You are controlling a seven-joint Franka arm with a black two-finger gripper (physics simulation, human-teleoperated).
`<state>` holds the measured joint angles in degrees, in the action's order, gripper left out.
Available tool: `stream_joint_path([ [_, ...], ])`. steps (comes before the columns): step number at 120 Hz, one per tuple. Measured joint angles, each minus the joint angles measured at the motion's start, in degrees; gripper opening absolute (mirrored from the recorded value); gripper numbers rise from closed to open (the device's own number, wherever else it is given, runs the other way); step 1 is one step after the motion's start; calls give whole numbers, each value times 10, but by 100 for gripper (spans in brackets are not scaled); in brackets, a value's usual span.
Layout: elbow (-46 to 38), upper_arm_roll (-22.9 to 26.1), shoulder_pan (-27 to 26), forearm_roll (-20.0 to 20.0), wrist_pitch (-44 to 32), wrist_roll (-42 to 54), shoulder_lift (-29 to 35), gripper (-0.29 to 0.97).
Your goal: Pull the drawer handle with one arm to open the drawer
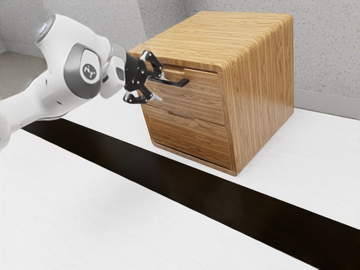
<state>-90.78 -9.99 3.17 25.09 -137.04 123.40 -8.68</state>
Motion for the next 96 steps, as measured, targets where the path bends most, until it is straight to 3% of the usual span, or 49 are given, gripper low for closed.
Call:
stream_joint_path([
  [10,-10,-2,0,-14,8,-5,17,22],
  [25,-26,-5,4,-25,25,-14,44,3],
  [44,-45,-6,0,-48,39,-27,53,2],
  [63,-79,-4,2,-68,51,-38,90,-11],
  [96,-159,-6,8,-83,60,-56,179,-6],
])
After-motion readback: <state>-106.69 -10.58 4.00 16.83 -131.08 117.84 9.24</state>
